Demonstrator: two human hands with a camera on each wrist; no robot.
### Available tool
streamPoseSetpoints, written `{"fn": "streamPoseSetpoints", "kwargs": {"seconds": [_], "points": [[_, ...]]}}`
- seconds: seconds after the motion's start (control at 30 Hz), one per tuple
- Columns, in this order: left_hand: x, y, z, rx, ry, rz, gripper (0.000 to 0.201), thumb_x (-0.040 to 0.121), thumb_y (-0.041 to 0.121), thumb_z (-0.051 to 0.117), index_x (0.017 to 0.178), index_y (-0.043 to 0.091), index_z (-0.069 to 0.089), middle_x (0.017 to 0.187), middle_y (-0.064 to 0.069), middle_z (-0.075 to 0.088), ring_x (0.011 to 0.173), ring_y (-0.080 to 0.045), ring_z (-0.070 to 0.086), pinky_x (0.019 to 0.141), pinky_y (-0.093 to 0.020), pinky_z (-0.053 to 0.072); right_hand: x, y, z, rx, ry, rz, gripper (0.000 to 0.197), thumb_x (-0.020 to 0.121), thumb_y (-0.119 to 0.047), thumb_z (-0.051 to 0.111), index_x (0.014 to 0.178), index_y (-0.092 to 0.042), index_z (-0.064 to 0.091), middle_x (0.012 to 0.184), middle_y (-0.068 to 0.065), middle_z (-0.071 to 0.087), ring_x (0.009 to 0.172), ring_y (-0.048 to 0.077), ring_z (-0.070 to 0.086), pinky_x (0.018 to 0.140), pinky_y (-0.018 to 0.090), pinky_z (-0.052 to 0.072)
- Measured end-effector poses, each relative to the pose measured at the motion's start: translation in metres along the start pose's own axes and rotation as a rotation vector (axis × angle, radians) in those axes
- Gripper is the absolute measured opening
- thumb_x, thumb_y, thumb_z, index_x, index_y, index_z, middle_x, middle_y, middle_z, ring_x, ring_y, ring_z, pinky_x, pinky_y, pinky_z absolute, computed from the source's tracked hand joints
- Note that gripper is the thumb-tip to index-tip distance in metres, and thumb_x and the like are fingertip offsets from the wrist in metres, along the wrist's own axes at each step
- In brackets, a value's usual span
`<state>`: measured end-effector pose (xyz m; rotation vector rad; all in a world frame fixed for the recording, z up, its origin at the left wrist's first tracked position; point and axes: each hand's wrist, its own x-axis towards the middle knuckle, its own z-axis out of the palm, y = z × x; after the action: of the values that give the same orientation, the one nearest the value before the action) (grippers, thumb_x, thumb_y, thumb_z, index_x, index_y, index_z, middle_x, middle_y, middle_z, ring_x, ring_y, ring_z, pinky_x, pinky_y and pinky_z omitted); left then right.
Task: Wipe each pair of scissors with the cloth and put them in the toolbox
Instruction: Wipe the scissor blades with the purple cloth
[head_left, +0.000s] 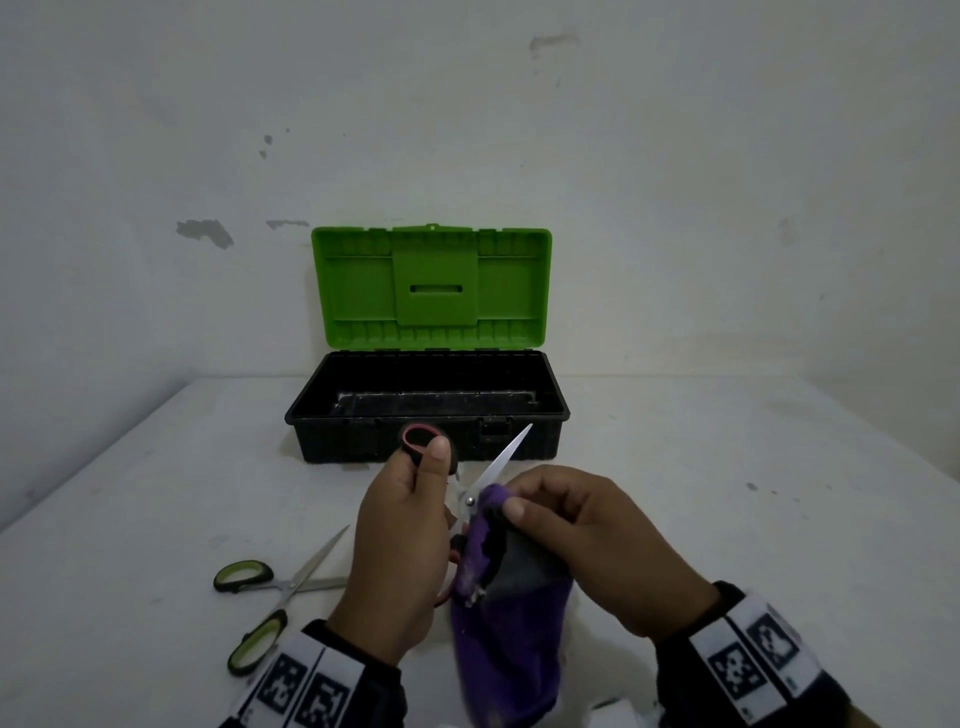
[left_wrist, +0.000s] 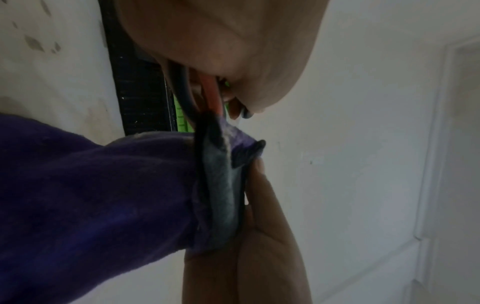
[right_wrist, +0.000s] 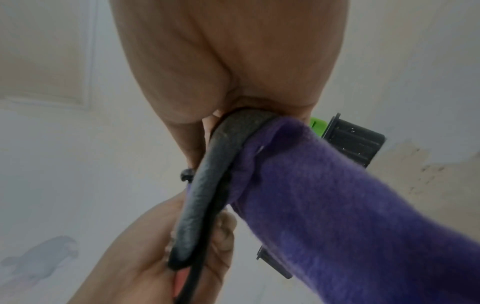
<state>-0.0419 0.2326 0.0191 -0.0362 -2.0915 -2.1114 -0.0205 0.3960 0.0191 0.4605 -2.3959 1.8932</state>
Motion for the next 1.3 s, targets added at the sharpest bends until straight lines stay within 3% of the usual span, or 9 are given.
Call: {"fn": "streamPoseSetpoints", "kwargs": {"seconds": [0.17,0.3,0.4,0.5,0.6,0.8,1.13,1.27,1.3], "points": [[0.0,-0.003,0.002,0.019,-0.004,0.03,0.034,0.095,0.048,0.045,0.081,0.02,0.059,0.048,0.011,0.038,0.047,-0.007,0.038,0.043,-0.021,0.036,0.004,0.0,0.007,0.029,0.105,0.096,0.007,0.084,-0.013,0.074,0.092,-0.011,0.073,0.081,0.007,0.077,0.081,0.022,0.074,0.082,0.043,0.06],[0.0,-0.005,0.002,0.033,-0.01,0.027,0.032,0.095,0.049,0.044,0.086,0.023,0.061,0.056,0.007,0.043,0.053,-0.008,0.043,0.046,-0.02,0.04,0.007,-0.003,0.007,0.04,0.032,0.185,0.009,0.084,-0.017,0.074,0.091,-0.013,0.08,0.086,0.007,0.078,0.086,0.022,0.074,0.087,0.041,0.059],[-0.002,-0.003,0.003,0.028,-0.01,0.026,0.03,0.096,0.047,0.043,0.089,0.024,0.062,0.064,0.006,0.051,0.061,-0.008,0.049,0.052,-0.025,0.044,0.01,-0.005,0.007,-0.11,-0.001,0.149,0.013,0.09,-0.023,0.069,0.089,-0.016,0.079,0.084,0.004,0.077,0.083,0.02,0.073,0.084,0.04,0.059],[-0.001,-0.004,0.002,0.027,-0.005,0.006,0.035,0.096,0.046,0.045,0.086,0.017,0.061,0.057,0.007,0.045,0.051,-0.005,0.044,0.048,-0.022,0.042,0.009,-0.004,0.011,-0.295,-0.024,0.066,0.019,0.094,-0.028,0.063,0.086,-0.018,0.077,0.082,0.004,0.075,0.08,0.021,0.07,0.081,0.043,0.057],[-0.001,-0.007,0.002,0.018,0.039,-0.007,0.037,0.096,0.044,0.046,0.082,0.013,0.06,0.052,0.008,0.041,0.044,-0.002,0.039,0.042,-0.018,0.037,0.009,-0.003,0.011,-0.311,-0.005,0.073,0.02,0.094,-0.028,0.062,0.085,-0.02,0.077,0.081,0.003,0.074,0.078,0.019,0.07,0.08,0.041,0.057],[0.0,-0.01,0.005,0.015,0.068,0.005,0.039,0.097,0.045,0.046,0.082,0.012,0.06,0.055,0.004,0.04,0.047,-0.008,0.038,0.041,-0.018,0.035,0.01,-0.006,0.006,-0.351,-0.028,0.096,0.021,0.095,-0.031,0.061,0.087,-0.021,0.077,0.082,0.001,0.074,0.077,0.016,0.07,0.079,0.038,0.059],[-0.003,-0.006,0.005,-0.049,0.087,-0.029,0.036,0.096,0.044,0.047,0.069,0.023,0.056,0.052,0.008,0.036,0.045,-0.004,0.034,0.044,-0.021,0.034,0.002,-0.01,-0.007,-0.409,-0.029,0.092,0.018,0.094,-0.031,0.061,0.089,-0.025,0.078,0.084,-0.005,0.075,0.078,0.01,0.07,0.079,0.031,0.058],[0.0,-0.003,0.002,-0.068,0.084,-0.04,0.035,0.095,0.045,0.048,0.07,0.023,0.058,0.049,0.011,0.037,0.05,-0.009,0.038,0.049,-0.029,0.043,-0.002,-0.009,-0.013,-0.4,-0.043,0.111,0.018,0.094,-0.031,0.062,0.089,-0.025,0.078,0.085,-0.006,0.075,0.079,0.01,0.07,0.079,0.032,0.058],[0.001,-0.003,0.002,-0.079,0.085,-0.049,0.035,0.095,0.046,0.049,0.07,0.023,0.059,0.049,0.012,0.037,0.052,-0.01,0.038,0.052,-0.036,0.047,-0.002,-0.009,-0.015,-0.396,-0.049,0.117,0.018,0.094,-0.031,0.062,0.089,-0.025,0.078,0.085,-0.006,0.075,0.079,0.01,0.07,0.079,0.032,0.058]]}}
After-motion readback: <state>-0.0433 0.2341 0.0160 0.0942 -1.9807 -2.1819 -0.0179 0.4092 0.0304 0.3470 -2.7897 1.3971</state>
